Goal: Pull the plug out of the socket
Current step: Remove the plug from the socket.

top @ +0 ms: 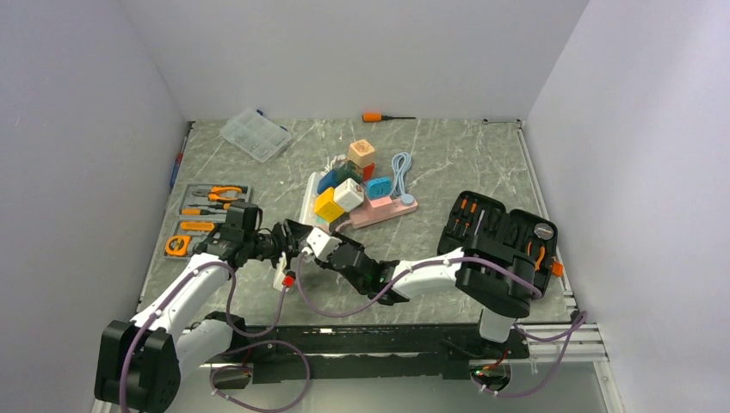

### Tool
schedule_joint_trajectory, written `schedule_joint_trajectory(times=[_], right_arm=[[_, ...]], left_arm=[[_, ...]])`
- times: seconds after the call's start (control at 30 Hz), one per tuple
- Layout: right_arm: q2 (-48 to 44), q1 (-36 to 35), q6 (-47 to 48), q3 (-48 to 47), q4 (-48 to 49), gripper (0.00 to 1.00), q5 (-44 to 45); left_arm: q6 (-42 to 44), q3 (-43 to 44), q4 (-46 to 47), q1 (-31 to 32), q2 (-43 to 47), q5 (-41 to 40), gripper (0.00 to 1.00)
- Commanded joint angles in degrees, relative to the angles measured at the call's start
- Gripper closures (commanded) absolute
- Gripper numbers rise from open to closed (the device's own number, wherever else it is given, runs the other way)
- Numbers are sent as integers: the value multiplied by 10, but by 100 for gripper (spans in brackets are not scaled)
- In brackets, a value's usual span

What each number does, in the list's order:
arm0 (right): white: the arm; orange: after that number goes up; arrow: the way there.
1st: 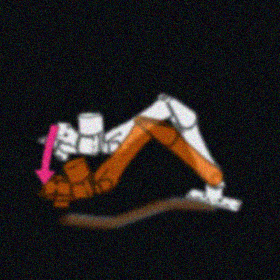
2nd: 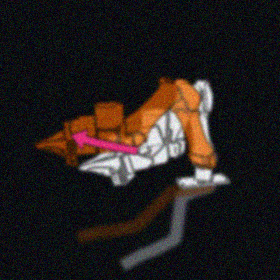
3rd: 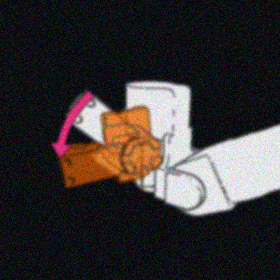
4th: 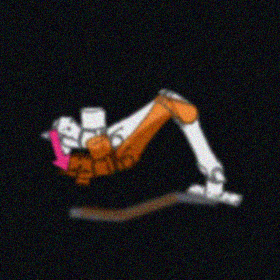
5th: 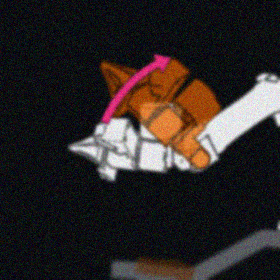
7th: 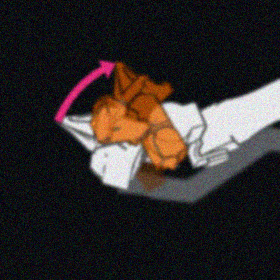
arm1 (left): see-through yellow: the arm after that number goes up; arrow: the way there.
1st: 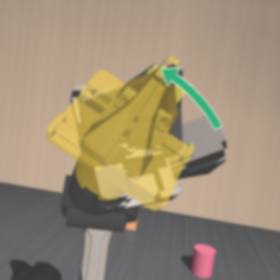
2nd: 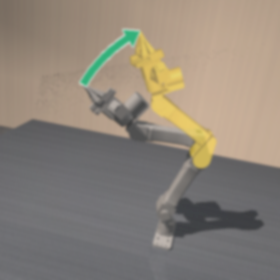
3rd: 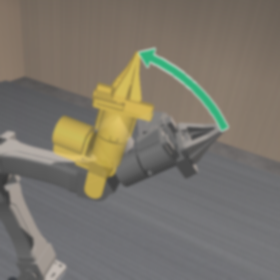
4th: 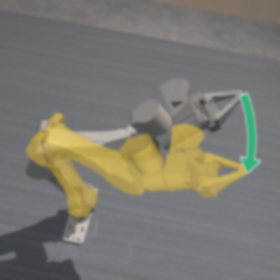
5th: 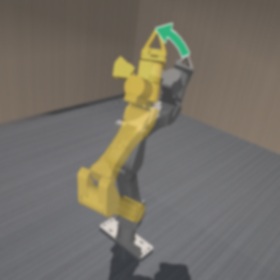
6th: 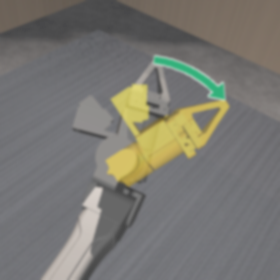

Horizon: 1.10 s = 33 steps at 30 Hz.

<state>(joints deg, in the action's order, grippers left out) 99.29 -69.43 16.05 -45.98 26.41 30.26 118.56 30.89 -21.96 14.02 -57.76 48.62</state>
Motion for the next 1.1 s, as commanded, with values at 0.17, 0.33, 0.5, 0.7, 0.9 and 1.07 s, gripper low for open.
schedule_joint_trajectory(times=[0.17, 0.33, 0.5, 0.7, 0.9, 1.07], right_arm=[[2, -9, 1, -14, 188, 77, 129], [-33, -4, -29, 4, 206, 100, 159], [-60, 9, -59, 9, 193, 100, 162], [-72, 30, -79, 21, 189, 100, 181], [-95, 67, -117, 39, 172, 100, 198], [-106, 86, -124, 51, 187, 100, 230]], left_arm=[[236, 35, 42, 11, 44, 124, 100], [248, 38, 13, 11, 47, 109, 100], [269, 52, -38, 12, 45, 87, 100], [303, 61, -92, 11, 43, 59, 100], [304, 62, -101, 11, 41, 48, 100], [308, 65, -113, 11, 38, 40, 100]])
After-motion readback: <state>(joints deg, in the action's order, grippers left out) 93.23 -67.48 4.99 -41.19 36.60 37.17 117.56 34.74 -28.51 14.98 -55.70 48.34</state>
